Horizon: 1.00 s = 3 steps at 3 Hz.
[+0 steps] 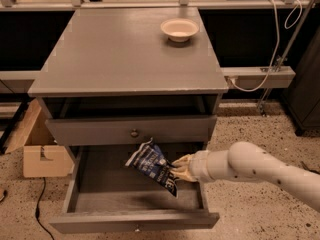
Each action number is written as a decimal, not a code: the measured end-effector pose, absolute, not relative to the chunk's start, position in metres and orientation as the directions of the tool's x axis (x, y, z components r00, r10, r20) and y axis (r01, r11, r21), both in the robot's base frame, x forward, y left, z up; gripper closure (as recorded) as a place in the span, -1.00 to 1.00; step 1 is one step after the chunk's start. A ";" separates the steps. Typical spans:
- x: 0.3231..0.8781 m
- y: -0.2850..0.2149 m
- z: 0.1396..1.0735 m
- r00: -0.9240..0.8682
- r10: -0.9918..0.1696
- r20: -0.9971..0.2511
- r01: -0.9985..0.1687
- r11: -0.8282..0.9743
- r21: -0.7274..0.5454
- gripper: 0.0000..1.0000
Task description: Pick blue chip bag from middle drawer and place on counter
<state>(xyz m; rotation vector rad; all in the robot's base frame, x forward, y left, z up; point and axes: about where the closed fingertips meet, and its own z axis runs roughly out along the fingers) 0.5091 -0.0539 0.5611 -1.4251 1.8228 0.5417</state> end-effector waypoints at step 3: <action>0.503 -0.071 0.628 0.018 -0.585 -0.811 -0.948 0.247 -0.199 1.00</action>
Offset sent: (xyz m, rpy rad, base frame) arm -0.0099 -0.0161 0.0278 0.0434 -0.0426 0.0454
